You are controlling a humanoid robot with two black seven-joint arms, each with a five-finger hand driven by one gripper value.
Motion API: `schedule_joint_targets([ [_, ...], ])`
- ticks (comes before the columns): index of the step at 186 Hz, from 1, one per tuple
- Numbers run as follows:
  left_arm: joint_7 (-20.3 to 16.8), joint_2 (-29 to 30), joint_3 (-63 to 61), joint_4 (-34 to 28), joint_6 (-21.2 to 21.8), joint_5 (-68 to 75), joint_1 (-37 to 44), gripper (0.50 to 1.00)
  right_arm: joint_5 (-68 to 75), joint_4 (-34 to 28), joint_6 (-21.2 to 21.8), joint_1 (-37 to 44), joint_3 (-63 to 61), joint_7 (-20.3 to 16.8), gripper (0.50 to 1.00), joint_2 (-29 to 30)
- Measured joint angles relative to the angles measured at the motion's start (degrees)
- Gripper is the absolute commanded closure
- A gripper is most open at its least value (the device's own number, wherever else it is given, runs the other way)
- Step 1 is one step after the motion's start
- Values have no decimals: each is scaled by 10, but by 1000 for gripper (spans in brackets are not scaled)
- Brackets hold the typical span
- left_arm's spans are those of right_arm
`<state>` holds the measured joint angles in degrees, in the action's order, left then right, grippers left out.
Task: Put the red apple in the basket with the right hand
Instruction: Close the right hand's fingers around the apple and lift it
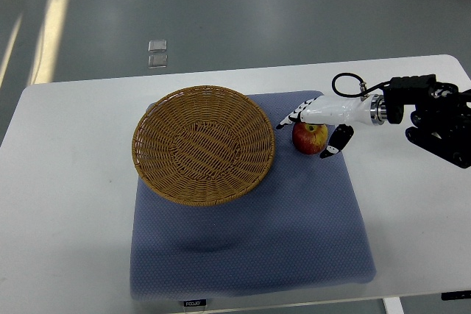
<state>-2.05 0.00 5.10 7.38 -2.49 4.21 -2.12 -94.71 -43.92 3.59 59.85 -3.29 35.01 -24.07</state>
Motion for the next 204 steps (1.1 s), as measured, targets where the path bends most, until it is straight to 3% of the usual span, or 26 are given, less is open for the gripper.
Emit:
schedule_joint_targets([
  [12,0,0,0,0,0,0,0,500,0,4,-1,2,4,0,603,2],
  [83,0,0,0,0,0,0,0,500,-6,19,-6,4,8,0,803,4],
  [144,0,0,0,0,0,0,0,500,-7,19,-6,22,7,0,801,0],
  [204,0,0,0,0,0,0,0,500,-2,21,-7,89,0,0,797,-5],
])
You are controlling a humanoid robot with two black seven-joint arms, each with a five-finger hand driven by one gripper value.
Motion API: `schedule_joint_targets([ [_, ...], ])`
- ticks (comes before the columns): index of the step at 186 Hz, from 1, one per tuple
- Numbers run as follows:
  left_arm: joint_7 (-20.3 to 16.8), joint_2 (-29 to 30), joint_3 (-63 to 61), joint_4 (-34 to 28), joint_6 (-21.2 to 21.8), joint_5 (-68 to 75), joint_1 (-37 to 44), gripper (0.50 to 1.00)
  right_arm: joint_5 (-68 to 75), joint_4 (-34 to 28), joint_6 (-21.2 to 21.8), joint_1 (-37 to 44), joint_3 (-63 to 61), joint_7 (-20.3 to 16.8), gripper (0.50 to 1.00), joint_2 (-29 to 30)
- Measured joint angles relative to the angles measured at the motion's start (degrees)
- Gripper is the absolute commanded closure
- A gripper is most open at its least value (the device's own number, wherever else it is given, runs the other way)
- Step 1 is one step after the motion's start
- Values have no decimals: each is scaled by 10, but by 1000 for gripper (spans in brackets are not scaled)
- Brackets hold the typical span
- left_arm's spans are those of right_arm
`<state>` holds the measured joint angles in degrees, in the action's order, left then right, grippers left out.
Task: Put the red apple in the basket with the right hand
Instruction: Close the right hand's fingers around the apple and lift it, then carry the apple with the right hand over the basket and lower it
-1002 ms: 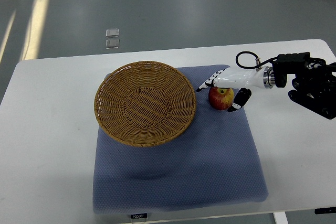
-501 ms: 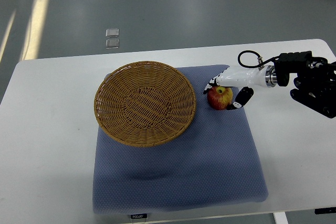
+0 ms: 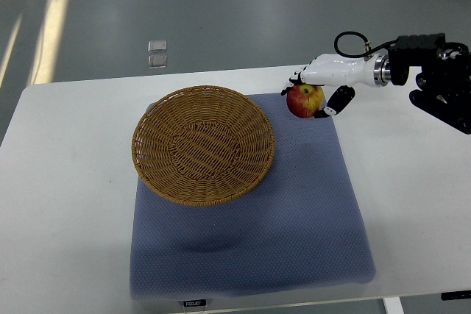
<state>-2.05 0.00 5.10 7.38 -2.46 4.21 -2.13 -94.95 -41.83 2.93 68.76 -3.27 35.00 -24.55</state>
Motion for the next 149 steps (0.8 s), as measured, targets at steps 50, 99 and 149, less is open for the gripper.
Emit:
schedule_joint_targets([
  [50,0,0,0,0,0,0,0,500,2,-1,7,44,-3,0,791,38],
  [99,0,0,0,0,0,0,0,500,3,-3,-1,41,-3,-7,787,115],
  [149,0,0,0,0,0,0,0,500,7,-3,-12,27,-5,-8,785,166],
])
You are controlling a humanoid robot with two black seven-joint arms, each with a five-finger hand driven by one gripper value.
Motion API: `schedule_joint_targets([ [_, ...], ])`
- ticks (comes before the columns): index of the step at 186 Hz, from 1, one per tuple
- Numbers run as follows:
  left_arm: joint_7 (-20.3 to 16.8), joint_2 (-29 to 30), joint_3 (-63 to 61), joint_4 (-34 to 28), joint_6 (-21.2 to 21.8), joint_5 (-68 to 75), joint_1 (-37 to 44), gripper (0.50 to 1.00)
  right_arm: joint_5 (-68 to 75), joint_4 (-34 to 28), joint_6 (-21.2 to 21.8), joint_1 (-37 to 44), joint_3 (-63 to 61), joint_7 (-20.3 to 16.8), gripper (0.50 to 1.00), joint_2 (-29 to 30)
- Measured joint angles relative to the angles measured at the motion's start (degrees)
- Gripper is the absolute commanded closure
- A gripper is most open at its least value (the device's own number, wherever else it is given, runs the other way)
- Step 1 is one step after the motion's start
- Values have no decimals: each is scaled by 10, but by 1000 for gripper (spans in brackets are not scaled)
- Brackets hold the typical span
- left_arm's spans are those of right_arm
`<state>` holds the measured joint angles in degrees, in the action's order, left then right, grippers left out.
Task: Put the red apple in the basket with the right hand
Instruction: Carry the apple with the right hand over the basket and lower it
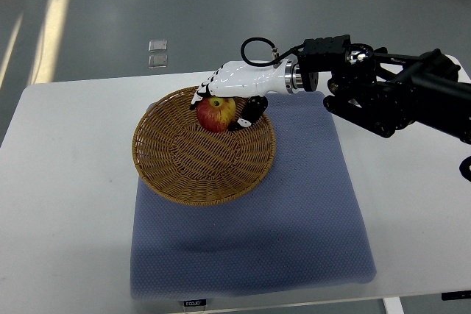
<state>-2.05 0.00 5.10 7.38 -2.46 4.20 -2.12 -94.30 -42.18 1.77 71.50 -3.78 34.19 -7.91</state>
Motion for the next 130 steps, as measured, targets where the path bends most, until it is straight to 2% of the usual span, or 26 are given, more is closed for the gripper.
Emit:
schedule_joint_targets([
  [44,0,0,0,0,0,0,0,500,0,3,-12,-29,0,-2,785,18],
  [84,0,0,0,0,0,0,0,500,0,28,-33,-47,0,-5,754,41],
  [130,0,0,0,0,0,0,0,500,0,36,-42,-58,0,-11,742,53],
])
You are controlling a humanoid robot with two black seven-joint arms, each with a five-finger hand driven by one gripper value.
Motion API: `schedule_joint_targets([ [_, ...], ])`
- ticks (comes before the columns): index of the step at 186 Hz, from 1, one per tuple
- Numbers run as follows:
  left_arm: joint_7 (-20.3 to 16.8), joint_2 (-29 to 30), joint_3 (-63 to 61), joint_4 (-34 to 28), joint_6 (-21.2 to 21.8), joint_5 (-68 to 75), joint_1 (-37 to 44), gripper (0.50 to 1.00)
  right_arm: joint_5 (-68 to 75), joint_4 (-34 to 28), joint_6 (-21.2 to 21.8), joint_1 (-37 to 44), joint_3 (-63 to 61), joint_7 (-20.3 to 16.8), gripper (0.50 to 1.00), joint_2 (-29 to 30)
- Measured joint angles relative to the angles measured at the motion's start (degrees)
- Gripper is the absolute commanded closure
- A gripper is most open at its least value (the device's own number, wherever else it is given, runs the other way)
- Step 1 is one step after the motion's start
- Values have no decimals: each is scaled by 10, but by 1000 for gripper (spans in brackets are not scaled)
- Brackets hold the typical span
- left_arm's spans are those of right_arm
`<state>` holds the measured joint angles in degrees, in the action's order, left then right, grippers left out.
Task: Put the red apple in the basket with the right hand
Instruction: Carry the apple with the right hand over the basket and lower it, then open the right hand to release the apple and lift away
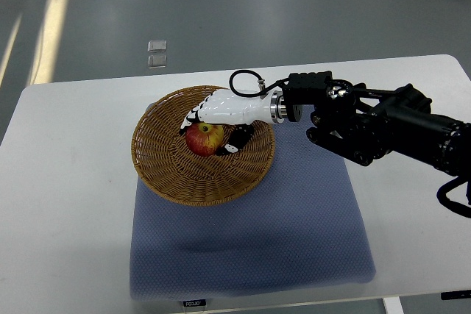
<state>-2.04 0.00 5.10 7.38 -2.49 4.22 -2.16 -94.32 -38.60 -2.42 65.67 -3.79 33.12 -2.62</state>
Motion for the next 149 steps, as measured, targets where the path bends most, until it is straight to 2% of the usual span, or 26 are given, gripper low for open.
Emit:
schedule_joint_targets([
  [26,0,0,0,0,0,0,0,500,0,0,-6,-4,0,-1,707,3],
  [35,0,0,0,0,0,0,0,500,0,1,-7,-4,0,-1,673,4],
  [49,0,0,0,0,0,0,0,500,0,2,-13,-6,0,-1,650,5],
  [149,0,0,0,0,0,0,0,500,1,6,-22,-8,-1,-1,640,5],
])
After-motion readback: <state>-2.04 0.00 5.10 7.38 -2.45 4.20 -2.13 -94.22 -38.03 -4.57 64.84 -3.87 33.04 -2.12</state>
